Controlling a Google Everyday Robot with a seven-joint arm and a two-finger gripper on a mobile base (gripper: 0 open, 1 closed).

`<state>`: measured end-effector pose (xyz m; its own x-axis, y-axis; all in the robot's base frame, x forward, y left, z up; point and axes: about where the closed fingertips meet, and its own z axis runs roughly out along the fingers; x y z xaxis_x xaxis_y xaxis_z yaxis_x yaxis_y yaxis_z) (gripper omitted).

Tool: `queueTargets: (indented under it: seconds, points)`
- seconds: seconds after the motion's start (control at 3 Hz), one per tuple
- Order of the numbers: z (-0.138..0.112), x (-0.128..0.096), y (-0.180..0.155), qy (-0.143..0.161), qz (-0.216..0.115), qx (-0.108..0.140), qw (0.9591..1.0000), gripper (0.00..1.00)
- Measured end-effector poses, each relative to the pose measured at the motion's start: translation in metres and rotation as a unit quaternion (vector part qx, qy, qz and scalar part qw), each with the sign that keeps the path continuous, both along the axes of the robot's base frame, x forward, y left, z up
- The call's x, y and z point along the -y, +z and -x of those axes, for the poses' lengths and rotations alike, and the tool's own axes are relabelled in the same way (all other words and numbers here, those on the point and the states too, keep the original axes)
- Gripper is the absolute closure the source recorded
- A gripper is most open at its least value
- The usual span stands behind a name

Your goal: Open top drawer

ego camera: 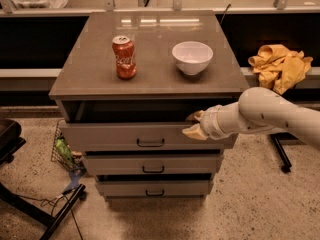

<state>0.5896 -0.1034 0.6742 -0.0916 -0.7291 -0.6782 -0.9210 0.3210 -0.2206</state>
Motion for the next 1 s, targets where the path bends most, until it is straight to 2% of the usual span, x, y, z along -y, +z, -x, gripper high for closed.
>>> queueTargets:
  seconds: [0.33, 1.0]
  points:
    - [0.021, 0.013, -0.001, -0.002, -0.004, -0.009, 1.0, 1.0]
    - [0.038, 0.017, -0.005, -0.002, 0.003, -0.026, 0.9997, 1.0]
